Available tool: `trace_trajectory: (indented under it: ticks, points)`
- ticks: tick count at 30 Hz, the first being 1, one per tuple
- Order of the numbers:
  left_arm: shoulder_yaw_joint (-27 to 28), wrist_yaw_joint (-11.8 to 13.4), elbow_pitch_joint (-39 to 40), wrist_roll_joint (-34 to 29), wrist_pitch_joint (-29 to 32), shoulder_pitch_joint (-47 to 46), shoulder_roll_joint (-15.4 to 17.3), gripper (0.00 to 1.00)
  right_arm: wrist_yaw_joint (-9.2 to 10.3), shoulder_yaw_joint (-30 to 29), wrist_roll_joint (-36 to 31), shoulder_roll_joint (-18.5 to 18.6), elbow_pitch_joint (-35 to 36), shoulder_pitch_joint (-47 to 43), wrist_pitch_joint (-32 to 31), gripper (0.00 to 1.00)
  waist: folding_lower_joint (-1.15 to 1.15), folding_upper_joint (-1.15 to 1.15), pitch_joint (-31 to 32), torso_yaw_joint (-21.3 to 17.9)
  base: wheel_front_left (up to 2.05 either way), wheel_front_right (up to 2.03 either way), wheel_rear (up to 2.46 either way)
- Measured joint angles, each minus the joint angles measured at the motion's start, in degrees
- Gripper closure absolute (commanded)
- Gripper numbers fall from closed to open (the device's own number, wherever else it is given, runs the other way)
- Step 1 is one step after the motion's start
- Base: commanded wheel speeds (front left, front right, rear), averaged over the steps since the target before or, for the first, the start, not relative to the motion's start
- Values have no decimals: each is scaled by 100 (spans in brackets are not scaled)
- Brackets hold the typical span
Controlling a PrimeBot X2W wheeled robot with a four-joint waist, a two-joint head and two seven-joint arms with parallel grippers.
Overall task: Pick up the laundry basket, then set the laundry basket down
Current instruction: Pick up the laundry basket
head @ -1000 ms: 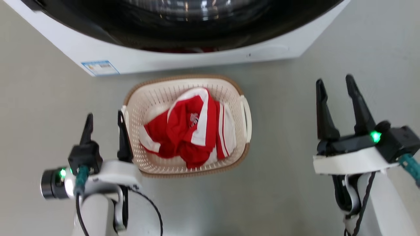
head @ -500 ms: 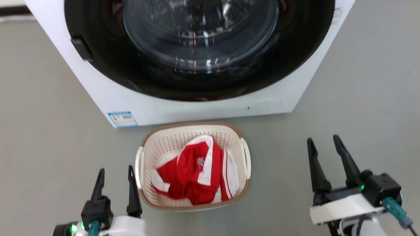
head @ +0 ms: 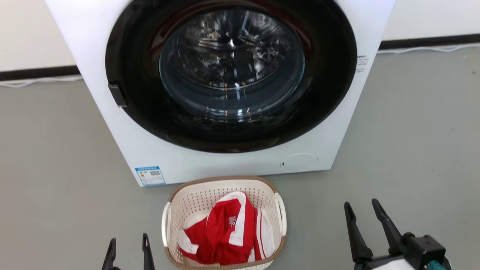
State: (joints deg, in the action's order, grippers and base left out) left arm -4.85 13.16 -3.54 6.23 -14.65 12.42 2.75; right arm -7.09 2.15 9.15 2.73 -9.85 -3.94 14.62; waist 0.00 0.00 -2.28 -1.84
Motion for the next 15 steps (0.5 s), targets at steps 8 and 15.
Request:
trace_trajectory:
  ticks: [8, 15]
  points:
    - [23, -14, 33, 31, 0, 230, 7, 0, 0, -16, 26, -2, -12, -201, 0, 0, 0, 0, 225, -50, 0, 0, 0]
    - [30, -60, 34, 31, 0, 231, 8, 0, 0, -15, 47, -3, -12, -214, 0, 0, 0, 0, 273, -58, 0, 0, 0]
